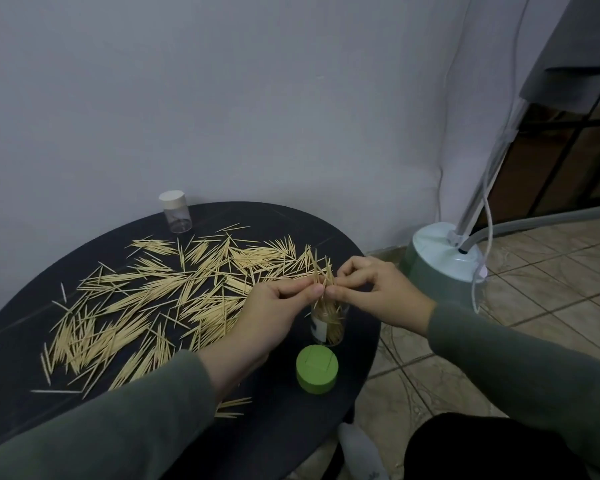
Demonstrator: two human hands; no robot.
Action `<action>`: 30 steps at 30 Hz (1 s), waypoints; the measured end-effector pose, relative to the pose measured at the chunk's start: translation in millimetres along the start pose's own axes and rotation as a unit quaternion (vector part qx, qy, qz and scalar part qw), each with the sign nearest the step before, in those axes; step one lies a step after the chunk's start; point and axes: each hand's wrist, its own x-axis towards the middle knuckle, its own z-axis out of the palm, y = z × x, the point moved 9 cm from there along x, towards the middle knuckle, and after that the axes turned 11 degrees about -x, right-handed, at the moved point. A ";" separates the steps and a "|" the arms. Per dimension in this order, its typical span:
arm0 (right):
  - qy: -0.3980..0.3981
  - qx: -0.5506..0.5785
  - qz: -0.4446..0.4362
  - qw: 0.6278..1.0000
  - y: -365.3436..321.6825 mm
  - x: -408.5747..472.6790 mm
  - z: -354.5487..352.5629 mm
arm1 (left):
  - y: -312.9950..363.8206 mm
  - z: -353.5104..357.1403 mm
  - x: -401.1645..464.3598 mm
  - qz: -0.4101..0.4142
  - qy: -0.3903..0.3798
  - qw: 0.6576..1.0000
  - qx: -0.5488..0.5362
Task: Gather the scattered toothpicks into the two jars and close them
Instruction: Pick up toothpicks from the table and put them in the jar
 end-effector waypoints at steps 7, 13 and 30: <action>-0.016 -0.041 -0.012 0.999 -1.6 1.3 -0.2 | 4.8 1.4 -0.8 0.000 -0.006 1.000 -0.005; 0.008 -0.012 -0.016 1.000 -2.1 2.9 -3.2 | 5.9 2.2 3.1 -0.007 -0.004 1.000 -0.018; -0.032 -0.004 -0.027 0.999 -1.1 3.9 -3.2 | 26.4 3.4 12.1 0.057 -0.040 0.968 0.242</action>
